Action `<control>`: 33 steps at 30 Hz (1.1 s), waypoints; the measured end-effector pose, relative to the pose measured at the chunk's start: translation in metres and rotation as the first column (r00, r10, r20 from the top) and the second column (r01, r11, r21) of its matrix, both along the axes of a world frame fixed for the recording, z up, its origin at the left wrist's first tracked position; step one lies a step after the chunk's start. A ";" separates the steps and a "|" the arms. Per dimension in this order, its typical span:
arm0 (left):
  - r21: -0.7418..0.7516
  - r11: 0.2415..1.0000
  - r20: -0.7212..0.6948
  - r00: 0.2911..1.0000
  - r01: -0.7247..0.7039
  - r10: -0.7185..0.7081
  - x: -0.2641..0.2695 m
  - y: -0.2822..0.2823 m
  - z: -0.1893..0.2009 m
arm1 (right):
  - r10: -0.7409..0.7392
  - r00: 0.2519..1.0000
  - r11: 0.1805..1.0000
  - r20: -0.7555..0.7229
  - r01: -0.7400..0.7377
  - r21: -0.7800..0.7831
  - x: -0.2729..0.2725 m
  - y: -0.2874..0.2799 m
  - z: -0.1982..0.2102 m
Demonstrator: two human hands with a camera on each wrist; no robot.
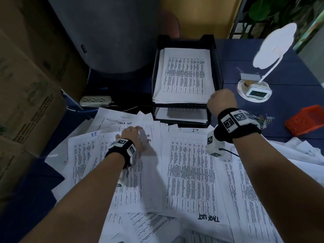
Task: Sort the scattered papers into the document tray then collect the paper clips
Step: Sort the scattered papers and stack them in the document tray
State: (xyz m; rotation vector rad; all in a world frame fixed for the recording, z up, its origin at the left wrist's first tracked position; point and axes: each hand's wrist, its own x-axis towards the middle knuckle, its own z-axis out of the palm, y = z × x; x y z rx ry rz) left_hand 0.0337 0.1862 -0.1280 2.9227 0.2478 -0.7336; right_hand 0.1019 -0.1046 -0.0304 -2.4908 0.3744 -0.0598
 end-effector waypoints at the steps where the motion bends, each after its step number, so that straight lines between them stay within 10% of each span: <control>1: -0.001 1.000 -0.008 1.000 -0.002 0.002 0.002 0.006 0.000 | 0.009 1.000 1.000 -0.009 -0.009 -0.011 -0.002 0.002 -0.001; 10: 0.029 0.998 0.079 0.996 0.047 -0.049 0.006 0.012 0.012 | 0.041 0.976 0.987 0.216 -0.074 0.146 -0.034 0.038 -0.019; 13: -0.327 0.943 0.165 0.978 -0.070 0.130 0.010 0.014 0.031 | 0.313 0.948 0.904 -0.057 -0.279 0.325 -0.049 0.047 -0.032; 18: -0.668 0.742 0.159 0.963 -0.059 0.219 0.026 0.001 0.076 | 0.630 0.674 0.719 -0.386 -0.318 0.618 -0.084 0.070 -0.058; 22: -0.617 0.787 0.307 0.919 -0.006 0.248 0.032 -0.008 0.069 | 0.463 0.763 0.885 -0.452 -0.373 0.277 -0.084 0.070 -0.069; 25: -0.418 0.906 0.380 0.894 -0.064 0.238 0.028 -0.003 0.046 | 0.352 0.791 0.927 -0.500 -0.220 0.304 -0.077 0.050 -0.080; 33: -0.482 0.819 -0.044 0.941 -0.313 0.334 0.000 -0.001 0.004 | 0.101 0.835 0.860 -0.540 0.200 0.470 -0.051 0.002 -0.101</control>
